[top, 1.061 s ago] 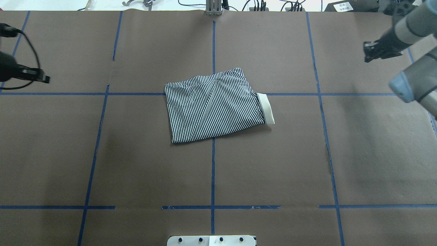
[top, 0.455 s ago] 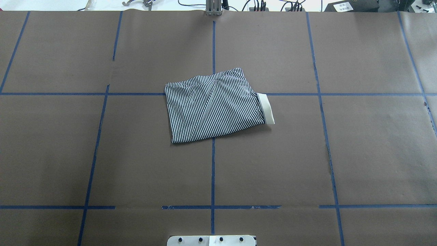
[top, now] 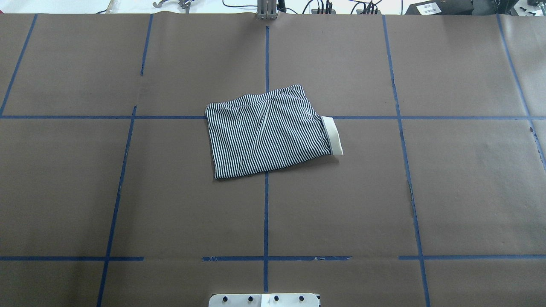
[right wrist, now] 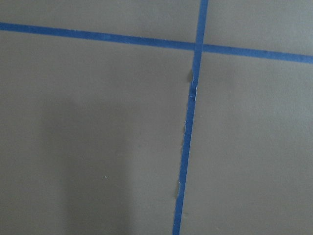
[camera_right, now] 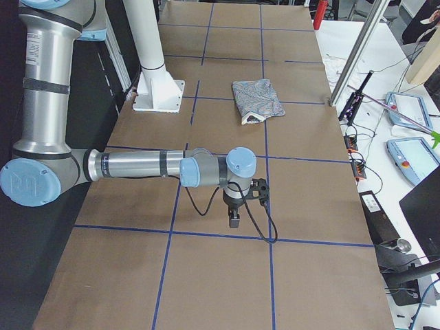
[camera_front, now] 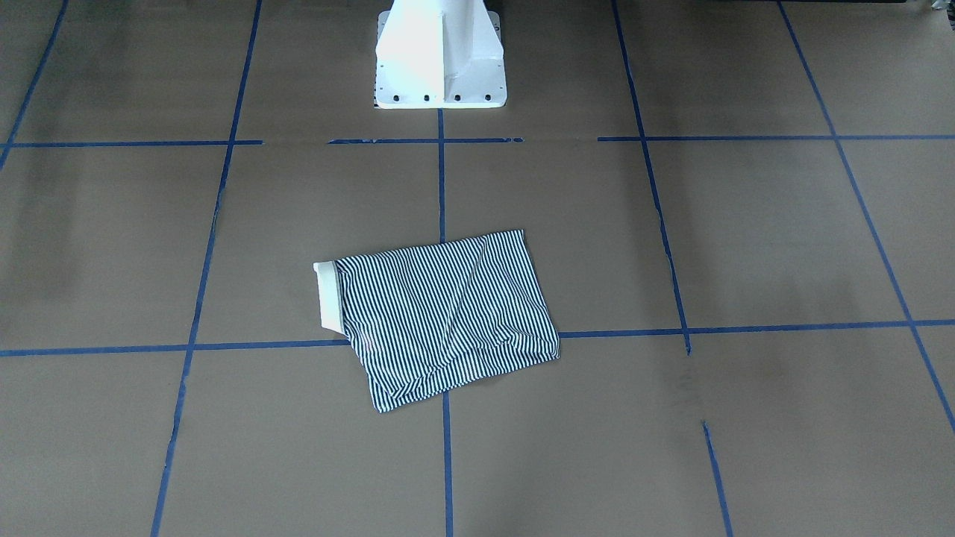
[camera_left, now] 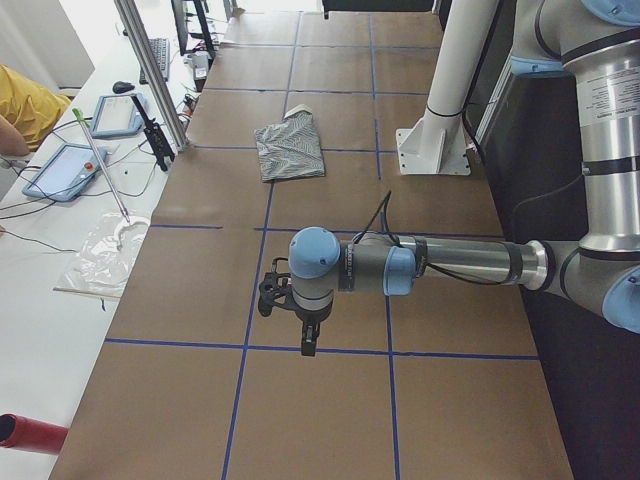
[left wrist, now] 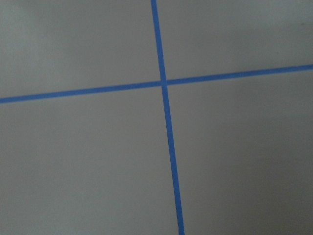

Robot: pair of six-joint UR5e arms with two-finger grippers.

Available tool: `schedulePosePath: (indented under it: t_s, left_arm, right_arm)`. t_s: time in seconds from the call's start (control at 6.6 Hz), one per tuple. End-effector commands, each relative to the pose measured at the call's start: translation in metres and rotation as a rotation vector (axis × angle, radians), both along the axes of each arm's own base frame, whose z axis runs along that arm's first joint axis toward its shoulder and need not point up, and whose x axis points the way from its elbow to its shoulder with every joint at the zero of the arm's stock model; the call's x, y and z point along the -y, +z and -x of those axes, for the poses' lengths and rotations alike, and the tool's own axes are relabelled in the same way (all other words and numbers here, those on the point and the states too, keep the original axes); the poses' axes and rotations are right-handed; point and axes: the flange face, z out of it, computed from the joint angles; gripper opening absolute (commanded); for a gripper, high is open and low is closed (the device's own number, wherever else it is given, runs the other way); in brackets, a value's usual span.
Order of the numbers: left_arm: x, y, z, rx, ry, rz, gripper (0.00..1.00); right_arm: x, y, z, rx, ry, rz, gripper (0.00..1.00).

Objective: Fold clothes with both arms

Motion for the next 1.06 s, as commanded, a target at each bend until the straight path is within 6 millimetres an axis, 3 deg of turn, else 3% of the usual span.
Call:
schedulePosePath:
  t_s: [0.0,0.15,0.3,0.61,0.76,0.91]
  left_arm:
    - [-0.008,-0.013,-0.029,-0.038,0.070,-0.013,1.00]
    - [-0.006,-0.024,-0.074,-0.042,0.185,-0.028,1.00]
    - [-0.006,-0.027,-0.088,-0.041,0.221,-0.034,1.00]
    - [-0.003,-0.023,-0.088,-0.027,0.221,-0.030,1.00]
    - [-0.004,-0.017,-0.088,-0.025,0.216,-0.013,1.00]
    - [0.001,-0.013,-0.087,-0.004,0.213,-0.011,1.00]
  right_arm:
    - [-0.030,0.032,-0.003,0.007,-0.032,0.048,1.00]
    - [-0.044,0.041,-0.005,0.007,-0.032,0.072,1.00]
    - [-0.046,0.042,-0.004,0.020,-0.033,0.075,1.00]
    - [-0.046,0.043,-0.004,0.030,-0.091,0.023,1.00]
    - [-0.044,0.034,-0.004,0.042,-0.090,0.007,1.00]
    - [-0.036,0.008,-0.004,0.046,-0.089,-0.050,1.00]
